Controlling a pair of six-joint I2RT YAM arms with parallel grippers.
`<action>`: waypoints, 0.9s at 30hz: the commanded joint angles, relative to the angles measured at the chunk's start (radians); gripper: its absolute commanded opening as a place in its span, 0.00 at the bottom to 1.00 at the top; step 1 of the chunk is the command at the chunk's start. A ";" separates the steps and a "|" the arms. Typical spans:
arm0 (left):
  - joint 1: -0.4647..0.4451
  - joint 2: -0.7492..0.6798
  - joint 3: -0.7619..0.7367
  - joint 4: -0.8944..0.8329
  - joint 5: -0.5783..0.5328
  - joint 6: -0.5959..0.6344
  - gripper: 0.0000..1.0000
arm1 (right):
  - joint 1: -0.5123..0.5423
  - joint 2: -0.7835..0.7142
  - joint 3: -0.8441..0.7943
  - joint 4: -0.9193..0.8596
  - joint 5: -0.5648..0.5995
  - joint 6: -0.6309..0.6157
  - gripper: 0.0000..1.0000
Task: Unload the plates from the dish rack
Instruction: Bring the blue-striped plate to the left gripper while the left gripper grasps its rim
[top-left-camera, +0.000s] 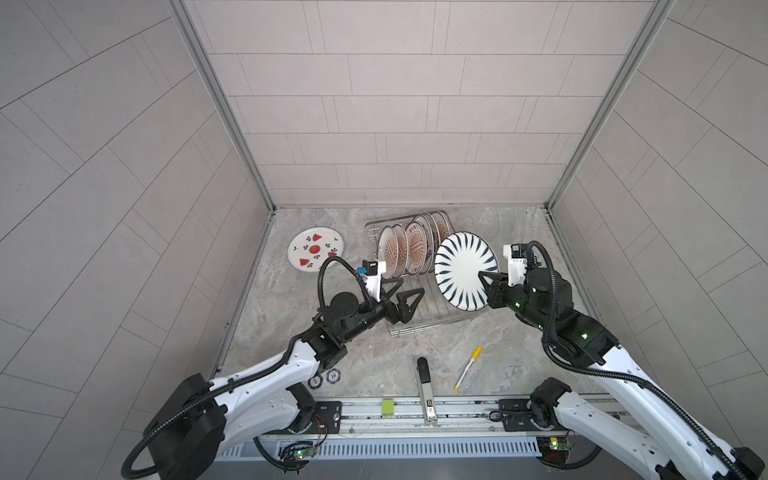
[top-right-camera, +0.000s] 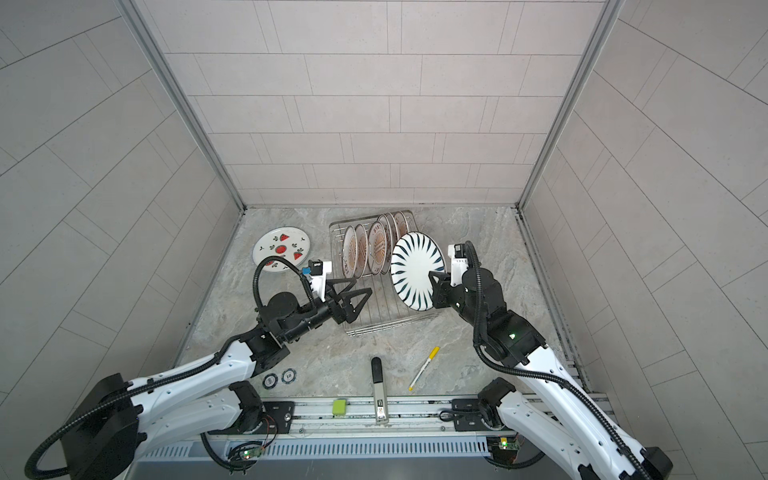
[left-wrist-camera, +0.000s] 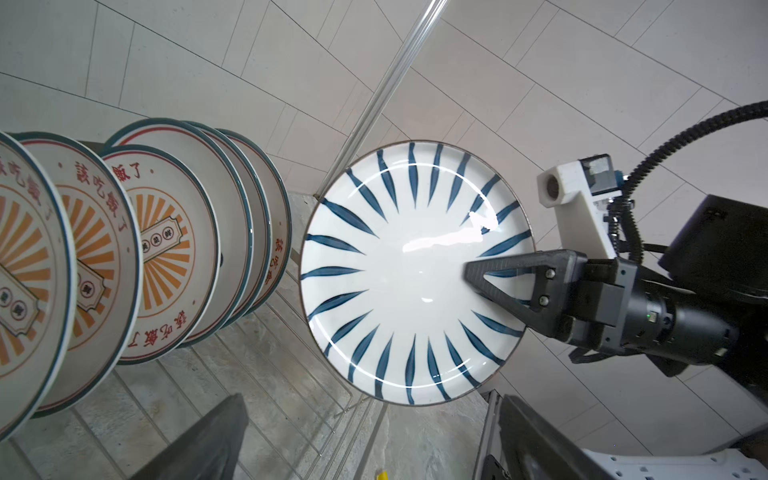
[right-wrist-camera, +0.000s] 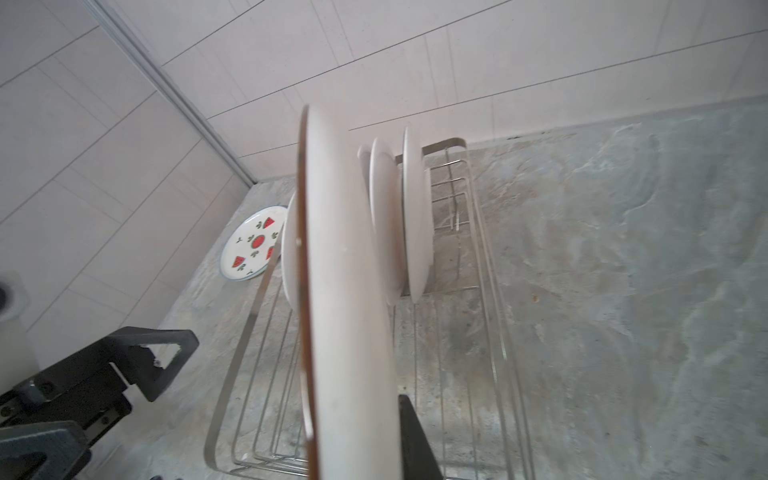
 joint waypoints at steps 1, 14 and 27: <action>0.001 -0.029 -0.016 0.031 0.021 -0.031 1.00 | -0.002 0.009 0.010 0.260 -0.158 0.093 0.00; 0.003 0.101 -0.162 0.413 -0.190 -0.295 1.00 | -0.004 0.188 0.000 0.516 -0.468 0.238 0.00; 0.002 0.252 -0.134 0.640 -0.095 -0.493 0.77 | -0.032 0.241 -0.059 0.632 -0.519 0.373 0.00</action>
